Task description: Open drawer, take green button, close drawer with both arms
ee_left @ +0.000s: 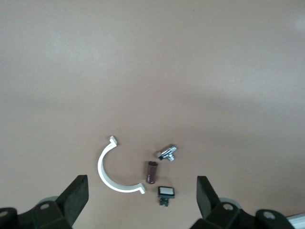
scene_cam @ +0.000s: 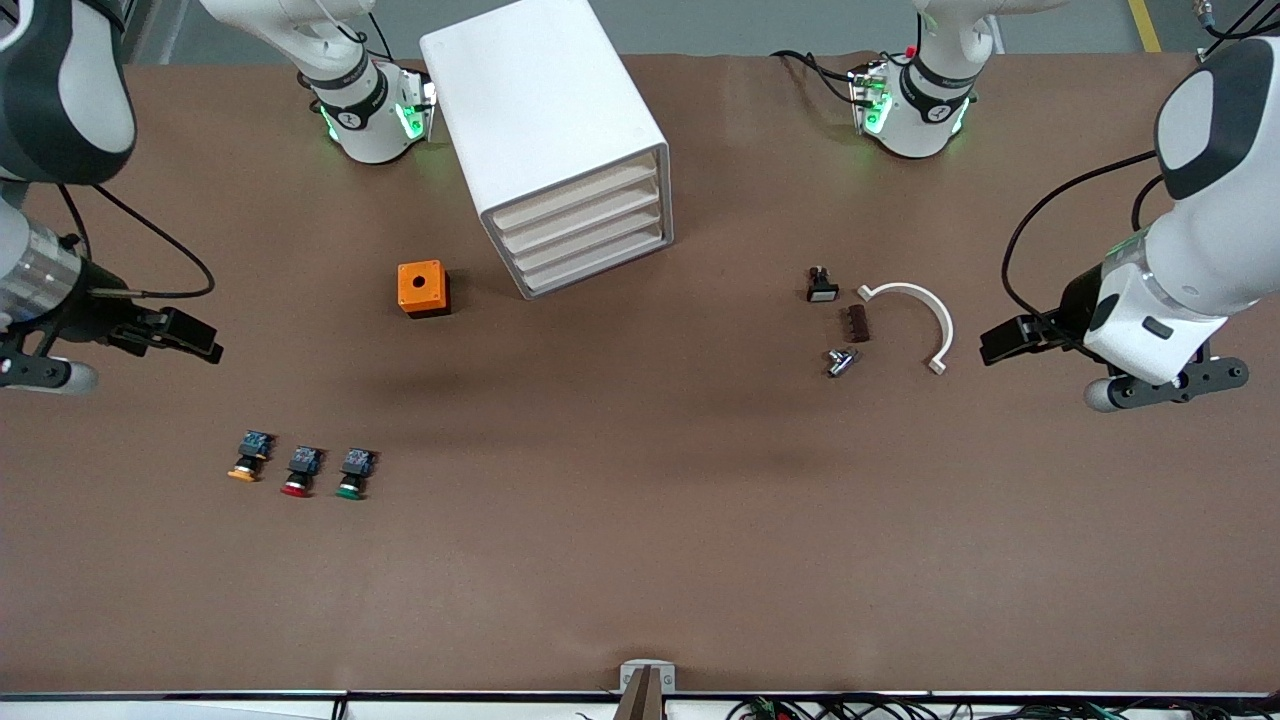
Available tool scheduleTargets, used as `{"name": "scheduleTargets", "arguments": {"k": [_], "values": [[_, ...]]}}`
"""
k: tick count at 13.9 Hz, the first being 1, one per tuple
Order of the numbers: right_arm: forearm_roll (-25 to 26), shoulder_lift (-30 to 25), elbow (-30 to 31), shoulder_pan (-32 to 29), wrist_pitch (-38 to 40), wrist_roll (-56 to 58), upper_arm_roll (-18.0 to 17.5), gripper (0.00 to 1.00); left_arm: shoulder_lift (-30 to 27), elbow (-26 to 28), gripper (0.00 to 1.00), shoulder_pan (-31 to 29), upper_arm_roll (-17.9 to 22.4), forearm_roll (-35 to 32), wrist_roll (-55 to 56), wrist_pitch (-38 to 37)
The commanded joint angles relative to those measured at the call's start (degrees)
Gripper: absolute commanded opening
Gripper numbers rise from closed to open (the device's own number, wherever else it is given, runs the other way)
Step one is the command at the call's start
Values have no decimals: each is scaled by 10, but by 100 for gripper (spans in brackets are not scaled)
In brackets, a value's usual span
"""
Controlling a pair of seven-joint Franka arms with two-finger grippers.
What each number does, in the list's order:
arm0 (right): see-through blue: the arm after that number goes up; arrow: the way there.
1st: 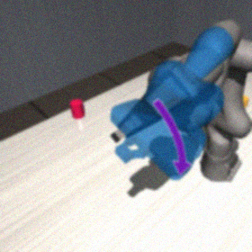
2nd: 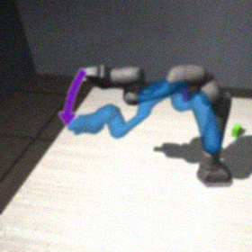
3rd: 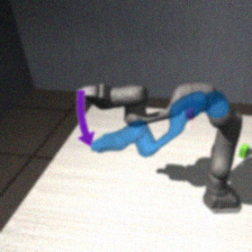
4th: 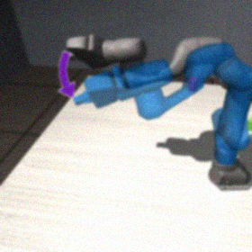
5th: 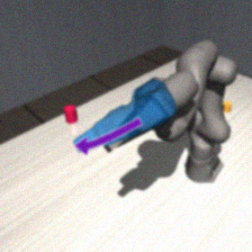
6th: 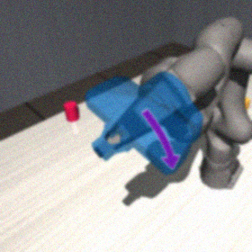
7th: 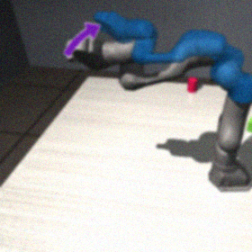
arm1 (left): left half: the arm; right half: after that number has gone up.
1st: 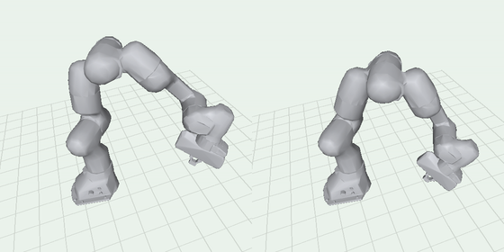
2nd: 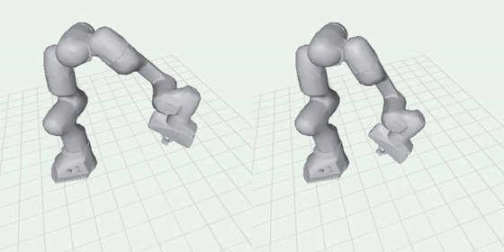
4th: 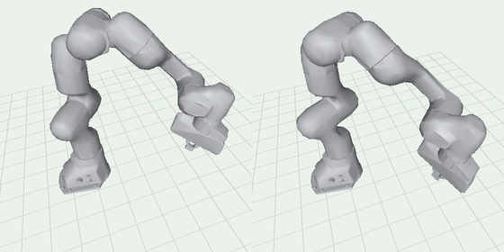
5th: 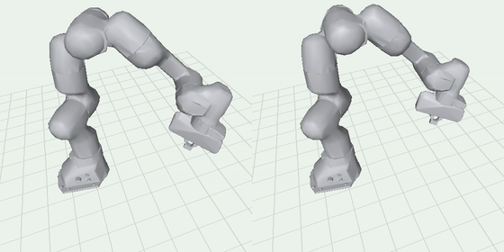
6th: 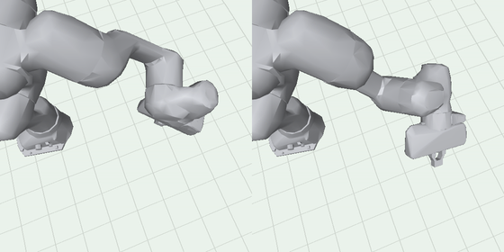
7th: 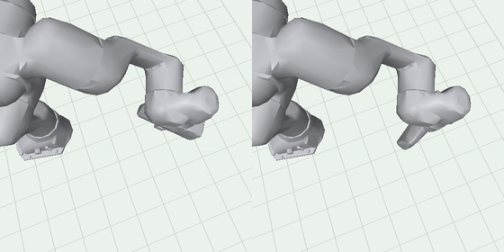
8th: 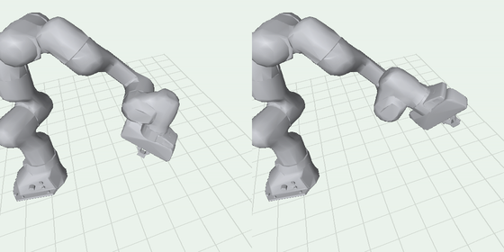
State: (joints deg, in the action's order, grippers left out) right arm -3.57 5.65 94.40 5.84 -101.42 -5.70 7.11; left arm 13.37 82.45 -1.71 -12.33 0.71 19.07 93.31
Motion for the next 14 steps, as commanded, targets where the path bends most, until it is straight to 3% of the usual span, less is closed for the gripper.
{"name": "scheduleTargets", "arguments": {"k": [1,3,7,14], "values": [[3,-22,-15,-7,26,-9,-7,100,-27,11,100,23,54,-2,-60,-16],[4,-38,-21,-7,43,-8,-7,100,-35,15,100,43,98,-1,-95,-19],[8,-40,-58,-7,91,-9,-6,100,-55,30,100,53,134,-1,-131,-25],[10,-46,-105,-8,141,-10,-5,100,-89,16,100,49,133,-6,-136,-27]]}}
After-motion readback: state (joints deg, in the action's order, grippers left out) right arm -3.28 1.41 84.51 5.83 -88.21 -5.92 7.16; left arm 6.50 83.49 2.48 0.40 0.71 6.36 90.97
